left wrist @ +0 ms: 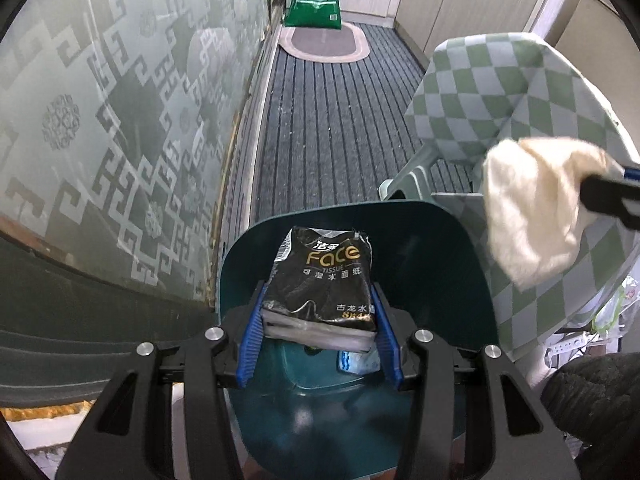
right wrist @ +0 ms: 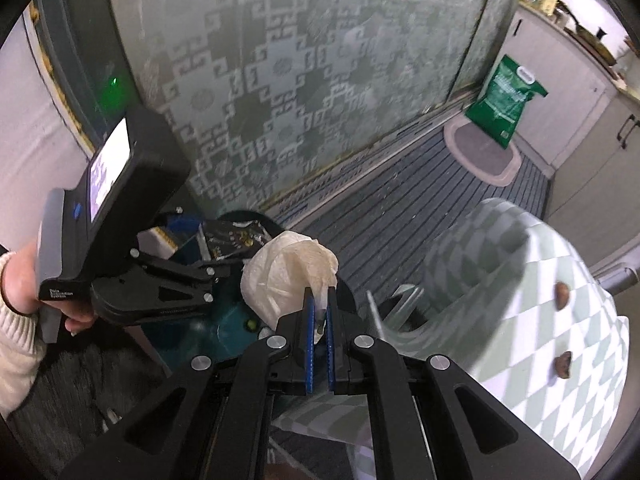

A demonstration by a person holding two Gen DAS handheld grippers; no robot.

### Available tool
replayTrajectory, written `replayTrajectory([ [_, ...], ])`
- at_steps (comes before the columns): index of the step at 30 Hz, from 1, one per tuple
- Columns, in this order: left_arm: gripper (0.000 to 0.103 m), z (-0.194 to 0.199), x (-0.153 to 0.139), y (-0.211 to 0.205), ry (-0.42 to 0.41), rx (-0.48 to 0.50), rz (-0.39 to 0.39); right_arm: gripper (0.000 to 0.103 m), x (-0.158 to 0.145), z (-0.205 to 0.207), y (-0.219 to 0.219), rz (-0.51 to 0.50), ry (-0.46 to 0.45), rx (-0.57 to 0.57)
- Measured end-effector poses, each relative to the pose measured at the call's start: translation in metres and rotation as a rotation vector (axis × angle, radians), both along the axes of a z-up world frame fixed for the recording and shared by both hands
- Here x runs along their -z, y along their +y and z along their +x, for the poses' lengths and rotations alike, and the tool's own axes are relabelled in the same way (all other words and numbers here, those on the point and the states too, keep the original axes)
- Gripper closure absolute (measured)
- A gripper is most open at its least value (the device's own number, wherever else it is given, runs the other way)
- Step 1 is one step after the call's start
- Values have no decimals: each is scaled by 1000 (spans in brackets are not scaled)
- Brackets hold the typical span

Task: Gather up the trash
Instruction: 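Carry the black packet and white bun over the teal bin with both tools, then open both tools to drop the packet and bun into the bin, then move the left tool to one brown nut while the right tool approaches the other nut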

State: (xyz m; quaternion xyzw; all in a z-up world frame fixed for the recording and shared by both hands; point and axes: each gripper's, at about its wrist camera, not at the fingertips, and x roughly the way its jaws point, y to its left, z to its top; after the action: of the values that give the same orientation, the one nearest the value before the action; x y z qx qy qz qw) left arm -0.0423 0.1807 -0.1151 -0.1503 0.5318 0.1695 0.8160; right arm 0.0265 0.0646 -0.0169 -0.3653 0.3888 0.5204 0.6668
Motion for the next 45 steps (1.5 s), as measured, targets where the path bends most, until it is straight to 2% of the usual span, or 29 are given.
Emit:
replayTrajectory([
  [10,51,-3,8,0,36,8,12,94,25,-12,8,-92,36,-29],
  [15,50,0,13,2,48,11,7,65,27,-11,9,-89,48,-21],
  [17,50,0,16,2,58,10,5,63,24,-8,9,-78,52,-12],
  [22,49,2,20,-2,72,18,4,59,9,1,5,-22,48,16],
  [28,47,3,22,-2,80,18,9,50,-25,14,-5,113,34,62],
  [30,42,3,22,-2,80,15,11,48,-34,18,-10,148,29,76],
  [34,40,4,20,-2,74,16,19,46,-48,31,-22,200,18,118],
  [40,37,7,14,-5,49,21,36,42,-59,54,-41,243,9,195],
  [45,34,10,0,-12,-11,35,55,41,-67,73,-61,276,5,260],
])
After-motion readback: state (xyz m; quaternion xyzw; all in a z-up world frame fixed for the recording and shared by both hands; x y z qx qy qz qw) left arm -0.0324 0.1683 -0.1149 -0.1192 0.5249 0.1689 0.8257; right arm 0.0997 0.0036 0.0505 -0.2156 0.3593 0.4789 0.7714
